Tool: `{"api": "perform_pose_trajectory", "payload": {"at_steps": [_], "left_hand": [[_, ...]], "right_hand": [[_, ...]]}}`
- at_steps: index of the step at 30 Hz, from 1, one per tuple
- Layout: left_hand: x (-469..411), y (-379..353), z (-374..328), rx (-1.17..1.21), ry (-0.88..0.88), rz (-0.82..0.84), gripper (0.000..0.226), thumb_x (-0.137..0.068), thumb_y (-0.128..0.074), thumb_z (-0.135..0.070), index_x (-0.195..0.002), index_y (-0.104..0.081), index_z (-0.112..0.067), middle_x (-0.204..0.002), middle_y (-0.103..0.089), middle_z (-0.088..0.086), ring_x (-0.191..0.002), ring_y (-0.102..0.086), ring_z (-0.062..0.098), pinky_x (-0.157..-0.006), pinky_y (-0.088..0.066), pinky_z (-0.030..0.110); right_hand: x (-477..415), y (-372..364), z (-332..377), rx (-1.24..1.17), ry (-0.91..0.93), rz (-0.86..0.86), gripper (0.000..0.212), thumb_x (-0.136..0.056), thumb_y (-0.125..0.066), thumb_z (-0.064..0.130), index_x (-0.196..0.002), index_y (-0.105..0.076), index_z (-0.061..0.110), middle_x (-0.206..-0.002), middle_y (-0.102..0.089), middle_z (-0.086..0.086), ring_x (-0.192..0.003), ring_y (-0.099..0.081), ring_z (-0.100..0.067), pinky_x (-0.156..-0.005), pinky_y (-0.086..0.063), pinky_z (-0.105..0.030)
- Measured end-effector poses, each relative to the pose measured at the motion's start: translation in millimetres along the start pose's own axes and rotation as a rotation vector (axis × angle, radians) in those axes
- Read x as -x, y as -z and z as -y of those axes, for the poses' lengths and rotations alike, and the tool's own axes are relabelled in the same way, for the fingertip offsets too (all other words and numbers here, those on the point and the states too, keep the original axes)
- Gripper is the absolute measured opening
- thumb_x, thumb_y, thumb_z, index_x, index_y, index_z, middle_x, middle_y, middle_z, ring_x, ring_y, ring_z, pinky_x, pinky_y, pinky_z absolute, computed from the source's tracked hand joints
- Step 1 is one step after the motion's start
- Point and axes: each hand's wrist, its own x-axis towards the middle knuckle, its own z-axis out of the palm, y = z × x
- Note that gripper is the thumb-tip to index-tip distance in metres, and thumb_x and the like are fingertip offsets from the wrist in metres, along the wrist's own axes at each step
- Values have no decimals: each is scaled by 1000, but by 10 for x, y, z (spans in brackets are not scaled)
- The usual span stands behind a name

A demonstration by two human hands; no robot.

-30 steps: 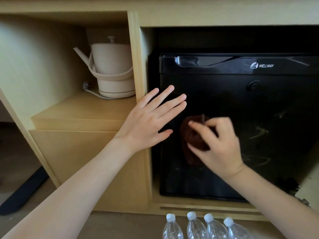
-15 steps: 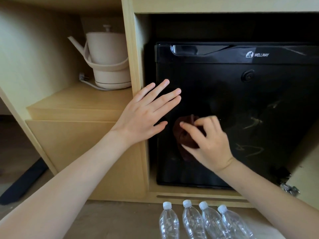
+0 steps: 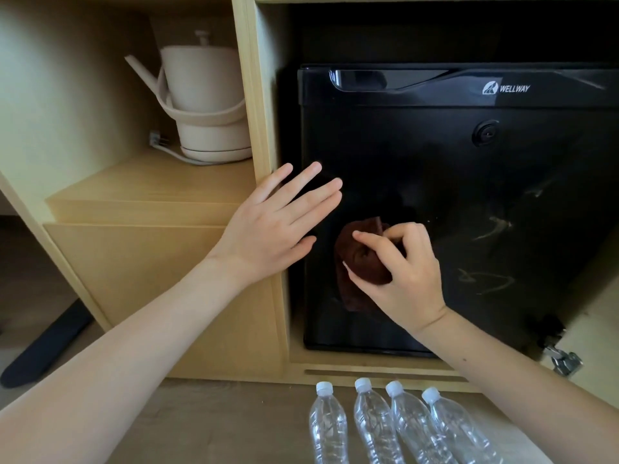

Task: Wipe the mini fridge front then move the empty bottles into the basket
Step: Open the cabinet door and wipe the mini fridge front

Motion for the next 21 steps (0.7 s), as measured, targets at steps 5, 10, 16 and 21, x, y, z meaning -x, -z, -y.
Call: {"api": "perform_pose_trajectory", "payload": {"at_steps": [5, 10, 16, 21], "left_hand": [[65, 1, -22, -43, -7, 18, 60, -94, -59, -27, -149, -42, -11, -157, -41, 5, -147, -32, 31, -123, -16, 46], [68, -4, -19, -59, -10, 22, 59, -95, -55, -28, -150, -41, -11, -157, -40, 4, -148, -31, 31, -123, -16, 47], [65, -38, -22, -67, 0, -6, 57, -96, -54, -30, -149, -42, -11, -156, -41, 4, -147, -32, 31, -122, -19, 47], [46, -5, -21, -47, -4, -1, 57, -94, -58, -30, -147, -45, -10, -154, -44, 5, -146, -35, 31, -121, -22, 48]], "right_hand": [[307, -142, 110, 24, 80, 127, 37, -78, -82, 34, -107, -76, 12, -94, -61, -8, -91, -52, -21, -60, -48, -23], [220, -44, 92, 23, 128, 134, 35, -82, -77, 34, -111, -75, 13, -95, -61, -8, -90, -55, -22, -57, -51, -27], [-64, 39, 40, 55, 2, -12, 39, -81, -82, 33, -112, -75, 11, -95, -60, -11, -89, -55, -24, -64, -45, -23], [106, 41, 108, 40, 86, 125, 35, -78, -84, 33, -106, -77, 13, -92, -64, -8, -87, -58, -24, -55, -50, -25]]}}
